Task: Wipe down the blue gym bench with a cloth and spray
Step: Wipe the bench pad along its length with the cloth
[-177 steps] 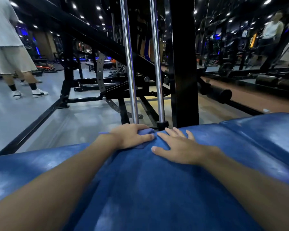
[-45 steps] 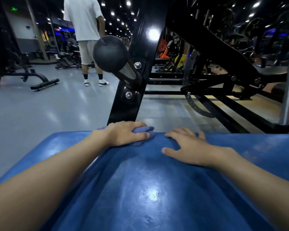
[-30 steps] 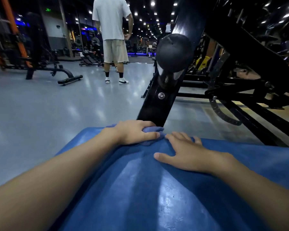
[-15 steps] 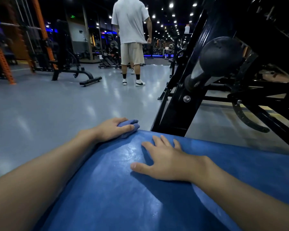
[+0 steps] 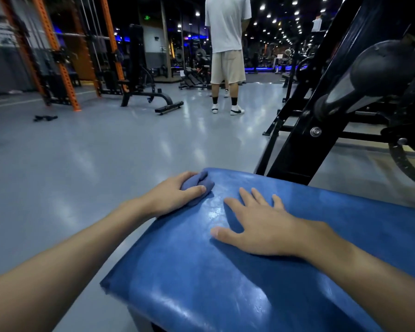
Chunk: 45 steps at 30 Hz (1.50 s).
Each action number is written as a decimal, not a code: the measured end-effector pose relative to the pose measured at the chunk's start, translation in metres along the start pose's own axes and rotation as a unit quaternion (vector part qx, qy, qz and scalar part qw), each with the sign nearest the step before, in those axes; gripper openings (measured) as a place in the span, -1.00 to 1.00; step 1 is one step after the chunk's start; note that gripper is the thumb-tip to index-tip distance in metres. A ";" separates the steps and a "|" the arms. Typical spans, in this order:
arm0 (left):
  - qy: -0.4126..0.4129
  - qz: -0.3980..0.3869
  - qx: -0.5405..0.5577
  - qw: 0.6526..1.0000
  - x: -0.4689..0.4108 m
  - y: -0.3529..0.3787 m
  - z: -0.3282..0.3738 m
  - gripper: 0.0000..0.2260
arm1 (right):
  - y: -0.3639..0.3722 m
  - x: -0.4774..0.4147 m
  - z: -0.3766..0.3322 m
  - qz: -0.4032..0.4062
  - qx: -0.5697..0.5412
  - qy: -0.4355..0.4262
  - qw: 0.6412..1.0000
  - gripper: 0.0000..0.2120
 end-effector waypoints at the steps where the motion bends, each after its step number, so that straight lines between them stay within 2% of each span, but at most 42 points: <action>1: 0.003 -0.001 -0.005 1.000 -0.003 0.000 0.007 -0.47 | 0.002 0.002 -0.006 -0.001 0.003 -0.007 1.000 -0.05; 3: -0.006 -0.001 -0.008 1.000 -0.007 0.001 0.015 -0.44 | 0.002 0.004 -0.011 -0.001 -0.003 -0.005 1.000 -0.07; 7: -0.021 0.000 0.014 1.000 0.004 0.003 0.009 -0.52 | 0.001 0.003 -0.010 0.000 -0.008 0.000 1.000 -0.07; 10: -0.031 0.013 0.028 0.999 0.024 -0.001 0.002 -0.56 | 0.002 0.001 -0.010 -0.003 -0.007 -0.003 1.000 -0.05; 15: -0.039 0.027 0.029 0.998 0.062 -0.004 -0.001 -0.50 | 0.003 0.000 -0.010 -0.007 -0.008 0.001 1.000 -0.07; 27: -0.058 0.036 0.033 0.997 0.161 -0.016 -0.004 -0.59 | 0.005 0.000 -0.011 0.001 -0.009 0.010 1.000 0.00; 31: -0.048 0.049 -0.021 0.997 0.181 -0.018 -0.005 -0.58 | 0.001 -0.003 -0.009 0.012 -0.021 0.013 1.000 0.02; 36: 0.007 0.068 -0.153 0.986 0.203 -0.015 0.004 -0.50 | -0.007 0.005 -0.010 0.033 -0.053 0.033 0.998 -0.07; 38: 0.050 0.079 -0.233 0.968 0.217 -0.012 0.017 -0.45 | -0.010 0.013 -0.015 0.042 -0.050 0.049 0.997 -0.19; 40: 0.128 0.090 -0.295 0.943 0.229 -0.010 0.041 -0.45 | -0.015 0.029 -0.025 0.060 -0.045 0.059 0.995 -0.34; 43: 0.247 0.092 -0.313 0.912 0.243 -0.002 0.073 -0.43 | -0.025 0.067 -0.043 0.110 -0.089 0.055 0.988 -0.56; 45: 0.278 0.076 -0.279 0.916 0.244 0.004 0.091 -0.38 | -0.036 0.101 -0.047 0.167 -0.137 0.071 0.974 -0.68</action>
Point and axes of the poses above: each hand's wrist, its own x-axis away from the middle knuckle, its own y-axis out of the palm, z = x × y, the point moved 10 cm from there along -x, towards the middle knuckle, and after that the axes turned 1 degree about z, right-handed, at the moved point
